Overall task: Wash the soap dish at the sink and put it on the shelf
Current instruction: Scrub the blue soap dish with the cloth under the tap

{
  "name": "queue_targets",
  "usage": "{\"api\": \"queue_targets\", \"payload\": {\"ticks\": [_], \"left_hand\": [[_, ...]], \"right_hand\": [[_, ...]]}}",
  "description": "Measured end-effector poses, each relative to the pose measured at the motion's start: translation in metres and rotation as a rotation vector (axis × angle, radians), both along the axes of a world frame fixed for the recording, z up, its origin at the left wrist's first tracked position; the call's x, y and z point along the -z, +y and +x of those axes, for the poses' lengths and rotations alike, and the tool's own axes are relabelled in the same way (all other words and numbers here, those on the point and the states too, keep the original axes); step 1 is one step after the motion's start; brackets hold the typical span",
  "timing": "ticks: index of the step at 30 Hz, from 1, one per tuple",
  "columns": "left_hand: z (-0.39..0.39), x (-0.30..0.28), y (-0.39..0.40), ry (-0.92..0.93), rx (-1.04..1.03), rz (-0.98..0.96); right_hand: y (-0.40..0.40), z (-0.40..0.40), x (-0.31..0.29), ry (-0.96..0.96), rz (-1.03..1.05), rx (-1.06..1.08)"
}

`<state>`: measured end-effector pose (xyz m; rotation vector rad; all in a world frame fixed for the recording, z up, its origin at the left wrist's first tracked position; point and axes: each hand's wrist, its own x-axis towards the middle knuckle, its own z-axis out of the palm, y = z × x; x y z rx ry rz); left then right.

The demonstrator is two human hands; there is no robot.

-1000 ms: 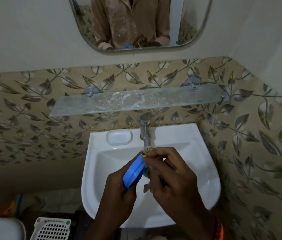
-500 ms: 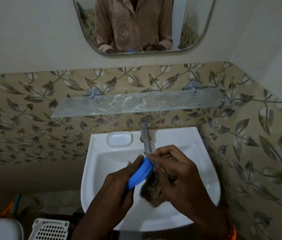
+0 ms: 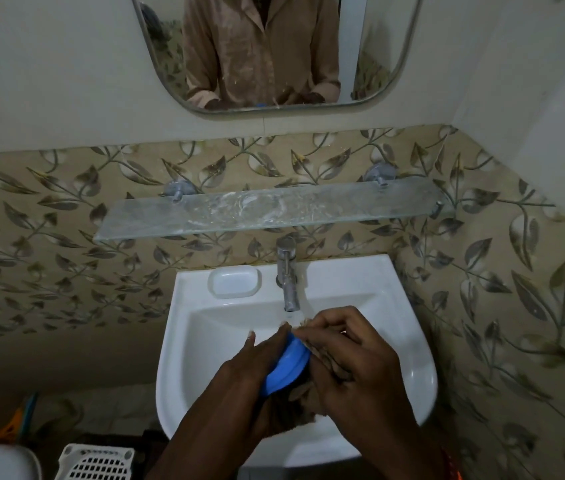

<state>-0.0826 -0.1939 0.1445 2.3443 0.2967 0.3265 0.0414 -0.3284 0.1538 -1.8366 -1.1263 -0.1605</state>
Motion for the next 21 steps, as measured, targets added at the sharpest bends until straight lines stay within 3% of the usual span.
{"api": "queue_targets", "payload": {"ticks": [2, 4, 6, 9, 11, 16, 21], "left_hand": [[-0.003, 0.002, 0.000, -0.026, 0.025, -0.023], [-0.001, 0.000, 0.004, -0.053, 0.015, -0.208], [0.005, -0.001, 0.009, -0.078, -0.071, -0.597], [0.013, 0.007, 0.016, 0.027, -0.153, -1.409], [0.016, 0.012, 0.016, 0.078, -0.121, -1.661], [0.012, 0.020, 0.009, 0.139, -0.189, -1.742], [0.006, 0.022, 0.003, 0.113, -0.177, -1.865]], "right_hand": [[-0.001, 0.005, 0.003, 0.003, 0.026, 0.000], [-0.002, 0.011, 0.004, 0.085, 0.081, -0.007], [-0.002, 0.016, 0.004, 0.289, 0.163, -0.064], [0.000, 0.015, 0.005, 0.427, 0.238, -0.136], [0.003, 0.013, 0.006, 0.437, 0.215, -0.125], [0.001, 0.019, 0.011, 0.477, 0.076, -0.004], [0.000, 0.020, 0.005, 0.549, 0.109, -0.012]]}}
